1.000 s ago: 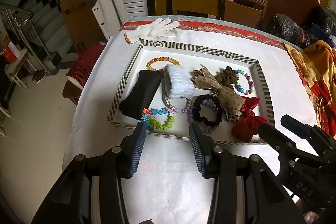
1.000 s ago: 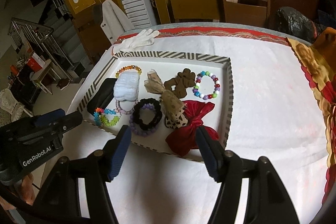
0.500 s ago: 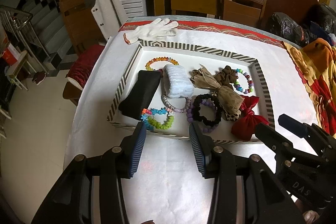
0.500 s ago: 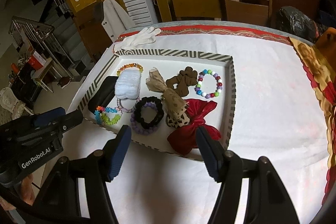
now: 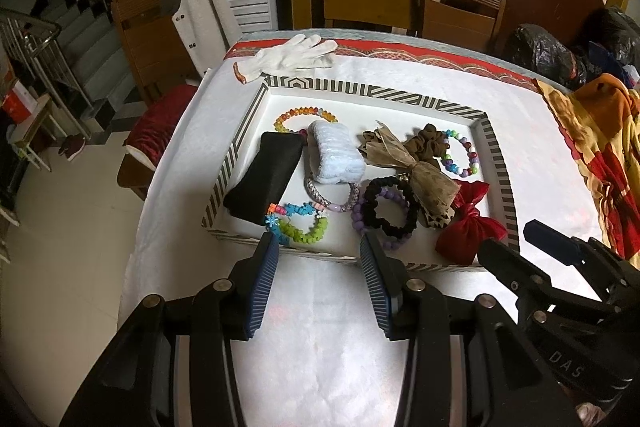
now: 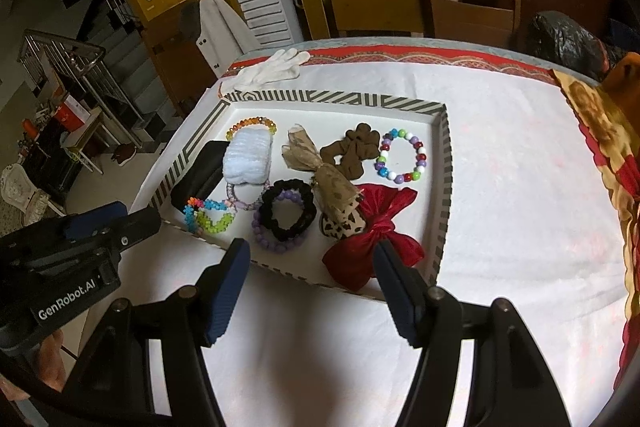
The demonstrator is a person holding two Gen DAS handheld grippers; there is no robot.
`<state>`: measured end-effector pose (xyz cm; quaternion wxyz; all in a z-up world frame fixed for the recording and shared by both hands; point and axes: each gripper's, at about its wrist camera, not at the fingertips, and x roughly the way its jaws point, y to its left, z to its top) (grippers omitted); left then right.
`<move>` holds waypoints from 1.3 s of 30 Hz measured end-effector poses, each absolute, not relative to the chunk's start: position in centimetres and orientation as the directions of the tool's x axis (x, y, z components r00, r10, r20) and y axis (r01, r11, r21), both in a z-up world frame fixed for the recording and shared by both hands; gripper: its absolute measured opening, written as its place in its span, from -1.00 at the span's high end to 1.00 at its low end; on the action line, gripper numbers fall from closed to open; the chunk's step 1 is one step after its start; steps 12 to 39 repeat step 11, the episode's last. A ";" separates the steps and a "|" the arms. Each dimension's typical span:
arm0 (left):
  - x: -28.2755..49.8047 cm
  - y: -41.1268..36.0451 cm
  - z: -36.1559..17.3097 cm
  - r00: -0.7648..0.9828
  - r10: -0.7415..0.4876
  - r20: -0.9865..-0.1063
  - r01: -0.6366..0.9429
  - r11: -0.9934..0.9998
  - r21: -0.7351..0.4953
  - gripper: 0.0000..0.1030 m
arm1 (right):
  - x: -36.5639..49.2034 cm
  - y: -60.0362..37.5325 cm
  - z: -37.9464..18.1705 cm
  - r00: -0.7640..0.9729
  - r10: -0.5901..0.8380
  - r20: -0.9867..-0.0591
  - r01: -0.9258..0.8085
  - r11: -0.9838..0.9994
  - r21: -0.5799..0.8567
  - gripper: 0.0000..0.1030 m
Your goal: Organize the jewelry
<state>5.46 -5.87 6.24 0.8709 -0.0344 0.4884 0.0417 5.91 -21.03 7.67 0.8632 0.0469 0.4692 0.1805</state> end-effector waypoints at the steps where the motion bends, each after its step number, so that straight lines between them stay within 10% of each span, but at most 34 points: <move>1: 5.4 -5.9 6.2 0.520 0.037 -0.853 -0.104 0.994 -0.021 0.09 | 5.9 -21.0 7.7 0.493 0.356 -0.794 -0.267 0.930 0.252 -0.30; 39: 4.8 -5.8 6.2 0.528 0.003 -0.849 -0.096 0.994 -0.056 0.08 | 5.3 -22.5 7.6 0.504 0.353 -0.788 -0.244 0.934 0.262 -0.31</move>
